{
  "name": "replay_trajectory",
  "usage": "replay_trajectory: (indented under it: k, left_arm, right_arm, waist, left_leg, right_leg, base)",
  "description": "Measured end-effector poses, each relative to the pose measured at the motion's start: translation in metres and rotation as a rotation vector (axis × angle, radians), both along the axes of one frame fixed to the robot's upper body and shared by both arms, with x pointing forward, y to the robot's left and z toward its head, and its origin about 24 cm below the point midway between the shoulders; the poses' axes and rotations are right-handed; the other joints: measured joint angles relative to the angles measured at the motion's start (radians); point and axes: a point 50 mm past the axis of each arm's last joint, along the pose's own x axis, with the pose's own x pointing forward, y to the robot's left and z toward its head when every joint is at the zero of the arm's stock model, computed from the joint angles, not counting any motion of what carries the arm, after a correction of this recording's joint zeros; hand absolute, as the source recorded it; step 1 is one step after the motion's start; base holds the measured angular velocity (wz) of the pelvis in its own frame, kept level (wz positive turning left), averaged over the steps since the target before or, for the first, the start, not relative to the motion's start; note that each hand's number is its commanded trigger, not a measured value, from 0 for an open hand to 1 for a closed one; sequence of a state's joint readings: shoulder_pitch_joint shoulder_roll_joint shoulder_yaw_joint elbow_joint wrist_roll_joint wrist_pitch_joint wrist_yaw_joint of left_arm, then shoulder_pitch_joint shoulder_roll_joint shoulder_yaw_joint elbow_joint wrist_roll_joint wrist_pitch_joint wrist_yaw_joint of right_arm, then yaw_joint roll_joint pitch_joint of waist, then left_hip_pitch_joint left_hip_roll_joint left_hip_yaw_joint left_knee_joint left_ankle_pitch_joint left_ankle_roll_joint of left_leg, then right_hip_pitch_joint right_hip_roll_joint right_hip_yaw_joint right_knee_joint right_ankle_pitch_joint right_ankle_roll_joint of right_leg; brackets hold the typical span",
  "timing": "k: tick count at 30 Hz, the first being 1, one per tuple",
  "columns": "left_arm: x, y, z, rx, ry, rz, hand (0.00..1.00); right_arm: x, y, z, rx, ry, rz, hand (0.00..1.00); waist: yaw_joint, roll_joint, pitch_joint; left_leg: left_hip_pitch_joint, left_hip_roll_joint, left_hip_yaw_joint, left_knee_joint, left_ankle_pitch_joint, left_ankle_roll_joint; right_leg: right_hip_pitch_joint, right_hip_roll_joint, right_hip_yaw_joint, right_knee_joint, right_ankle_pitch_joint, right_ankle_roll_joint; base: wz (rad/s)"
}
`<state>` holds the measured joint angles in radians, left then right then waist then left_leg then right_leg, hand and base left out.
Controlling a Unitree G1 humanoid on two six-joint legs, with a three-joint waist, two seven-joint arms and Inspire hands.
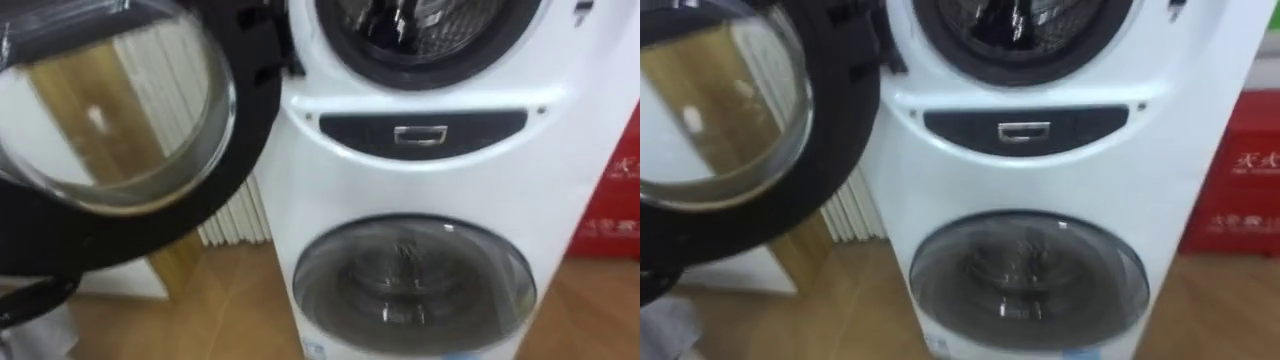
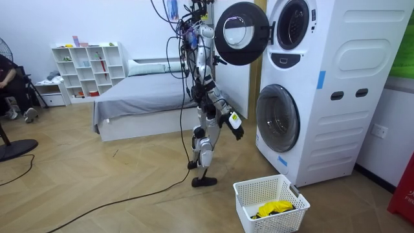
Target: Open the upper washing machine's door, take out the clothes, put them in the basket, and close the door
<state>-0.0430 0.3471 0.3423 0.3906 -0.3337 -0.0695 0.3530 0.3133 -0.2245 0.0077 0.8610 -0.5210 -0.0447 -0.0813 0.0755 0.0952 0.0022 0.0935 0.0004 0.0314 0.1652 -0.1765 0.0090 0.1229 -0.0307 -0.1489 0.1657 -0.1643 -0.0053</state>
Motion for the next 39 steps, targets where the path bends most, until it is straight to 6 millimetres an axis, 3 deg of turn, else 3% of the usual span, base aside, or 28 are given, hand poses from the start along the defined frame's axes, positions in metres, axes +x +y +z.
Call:
replay_trajectory:
  k: [5, 11, 15, 22, 26, 29, 39]
  left_arm:
    - [0.005, 0.002, 0.021, 0.126, 0.020, -0.004, 0.00]
    - [0.009, 0.008, 0.050, 0.330, 0.034, -0.002, 0.00]
    - [0.014, 0.000, 0.071, 0.497, 0.051, -0.022, 0.00]
    - [0.021, -0.008, 0.082, 0.580, 0.073, -0.057, 0.00]
    - [0.023, -0.013, 0.085, 0.622, 0.084, -0.077, 0.00]
    - [0.026, -0.019, 0.091, 0.710, 0.121, -0.093, 0.00]
    - [0.033, -0.037, 0.099, 0.694, 0.131, -0.161, 0.00]
  right_arm:
    - [-0.002, -0.001, -0.002, -0.023, 0.053, 0.012, 0.00]
    - [-0.003, 0.003, -0.006, -0.012, 0.109, 0.042, 0.00]
    - [0.002, 0.003, -0.006, -0.003, 0.111, 0.050, 0.00]
    - [0.005, 0.004, -0.008, 0.013, 0.142, 0.045, 0.00]
    - [0.008, 0.003, -0.009, 0.029, 0.159, 0.048, 0.00]
    - [0.011, 0.001, -0.008, 0.029, 0.164, 0.064, 0.00]
    - [0.020, -0.002, -0.006, 0.034, 0.166, 0.087, 0.00]
  waist:
    - [0.000, 0.002, 0.0002]
    - [-0.001, 0.009, 0.0035]
    - [-0.005, 0.009, 0.0059]
    - [-0.017, 0.002, 0.0108]
    - [-0.017, 0.009, 0.0193]
    - [-0.021, 0.012, 0.0209]
    - [-0.026, 0.017, 0.0223]
  left_leg:
    - [-0.032, -0.013, -0.010, 0.026, -0.006, 0.009]
    - [-0.052, -0.018, -0.034, 0.050, -0.008, 0.012]
    - [-0.077, -0.024, -0.050, 0.069, -0.008, 0.012]
    - [-0.090, -0.034, -0.073, 0.071, -0.003, 0.020]
    - [-0.097, -0.035, -0.075, 0.075, -0.003, 0.023]
    - [-0.114, -0.036, -0.074, 0.086, -0.003, 0.024]
    - [-0.133, -0.052, -0.075, 0.091, 0.007, 0.042]
  right_leg:
    - [-0.002, -0.004, 0.005, -0.015, -0.009, 0.010]
    - [-0.002, -0.008, -0.025, -0.014, -0.010, 0.011]
    - [-0.009, -0.012, -0.032, -0.015, -0.011, 0.013]
    - [-0.010, -0.023, -0.046, -0.016, -0.015, 0.020]
    - [-0.014, -0.025, -0.042, -0.016, -0.014, 0.022]
    - [-0.022, -0.025, -0.042, -0.015, -0.014, 0.023]
    - [-0.028, -0.041, -0.042, -0.015, -0.013, 0.038]
  base:
    - [0.10]
    - [0.18]
    - [0.27]
    - [0.15]
    - [0.01]
    - [0.10]
    - [0.11]
